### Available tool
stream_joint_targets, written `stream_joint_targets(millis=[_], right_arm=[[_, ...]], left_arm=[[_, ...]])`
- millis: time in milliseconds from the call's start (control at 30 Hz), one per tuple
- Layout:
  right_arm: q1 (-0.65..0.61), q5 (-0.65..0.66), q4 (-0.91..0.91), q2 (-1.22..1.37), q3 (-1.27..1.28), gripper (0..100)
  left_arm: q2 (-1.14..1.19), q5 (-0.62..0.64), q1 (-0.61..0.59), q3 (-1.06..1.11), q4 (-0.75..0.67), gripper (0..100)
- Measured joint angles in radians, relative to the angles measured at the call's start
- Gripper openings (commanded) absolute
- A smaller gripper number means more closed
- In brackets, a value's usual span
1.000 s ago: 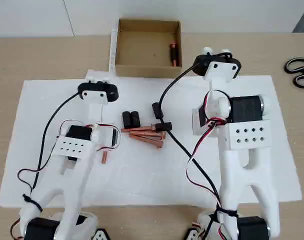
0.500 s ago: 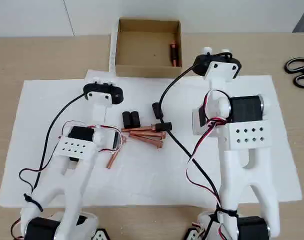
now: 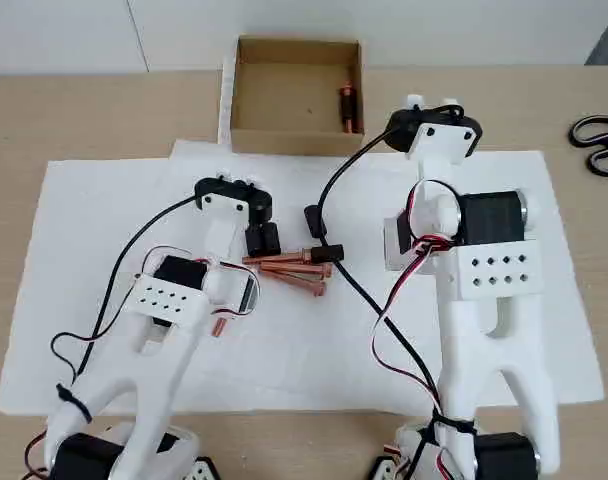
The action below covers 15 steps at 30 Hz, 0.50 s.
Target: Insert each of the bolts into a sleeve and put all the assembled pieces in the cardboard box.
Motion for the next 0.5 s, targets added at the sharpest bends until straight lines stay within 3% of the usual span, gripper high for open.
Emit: stream_joint_targets(millis=[500], right_arm=[[0.0,0.0,0.0,0.0,0.0,29.8]], left_arm=[[0.192,-0.005,0.0,-0.043,-0.064,12]])
